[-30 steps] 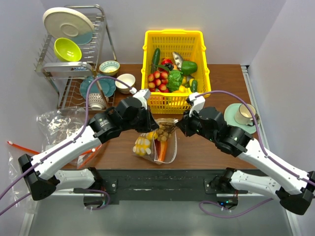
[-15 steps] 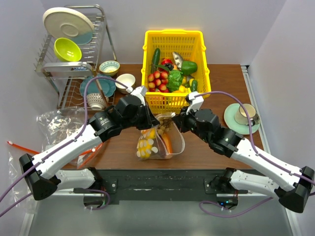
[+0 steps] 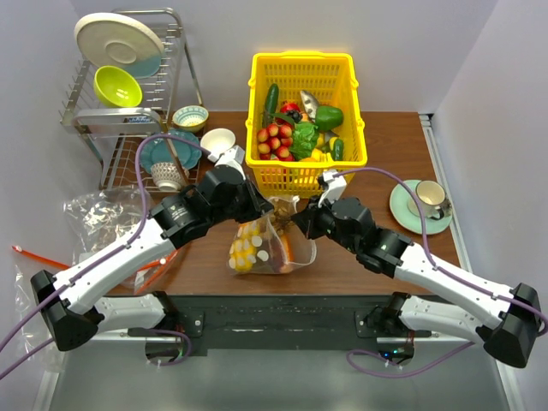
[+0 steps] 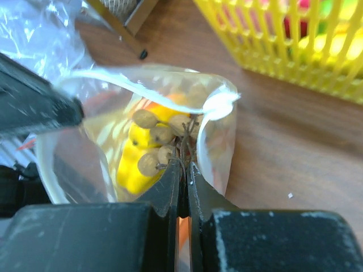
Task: Place the food in the zip-top bag and seal the zipper
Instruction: Adjust the fake fruit in the zipper food storage bag.
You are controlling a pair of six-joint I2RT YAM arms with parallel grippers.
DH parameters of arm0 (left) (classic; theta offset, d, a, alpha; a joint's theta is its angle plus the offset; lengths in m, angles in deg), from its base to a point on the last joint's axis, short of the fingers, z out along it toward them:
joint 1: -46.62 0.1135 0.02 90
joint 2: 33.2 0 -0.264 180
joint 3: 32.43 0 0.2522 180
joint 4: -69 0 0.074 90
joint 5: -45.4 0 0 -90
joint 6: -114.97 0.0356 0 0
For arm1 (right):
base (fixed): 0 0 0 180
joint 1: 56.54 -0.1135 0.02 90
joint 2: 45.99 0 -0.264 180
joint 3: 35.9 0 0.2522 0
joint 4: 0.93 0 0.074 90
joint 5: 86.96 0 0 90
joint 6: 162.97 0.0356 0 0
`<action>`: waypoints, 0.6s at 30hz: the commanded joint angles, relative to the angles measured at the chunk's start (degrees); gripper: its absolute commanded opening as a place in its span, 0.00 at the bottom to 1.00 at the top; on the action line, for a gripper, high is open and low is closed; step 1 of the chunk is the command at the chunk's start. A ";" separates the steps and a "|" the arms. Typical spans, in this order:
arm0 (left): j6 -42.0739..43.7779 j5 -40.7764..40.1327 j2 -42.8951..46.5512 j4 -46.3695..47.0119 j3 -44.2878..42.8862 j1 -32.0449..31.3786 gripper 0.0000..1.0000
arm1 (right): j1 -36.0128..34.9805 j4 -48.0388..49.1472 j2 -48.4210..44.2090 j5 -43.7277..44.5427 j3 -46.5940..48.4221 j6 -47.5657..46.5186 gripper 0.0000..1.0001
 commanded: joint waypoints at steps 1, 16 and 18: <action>-1.49 -0.49 1.88 5.81 -0.11 0.28 0.00 | -1.03 4.74 0.16 -3.11 -3.26 4.51 0.00; 0.44 1.62 2.23 6.51 1.30 0.28 0.00 | -2.53 2.55 1.04 -4.17 -1.96 2.94 0.04; 0.62 1.53 2.58 6.25 1.48 0.28 0.00 | -2.53 2.19 1.47 -7.40 -1.08 2.06 0.06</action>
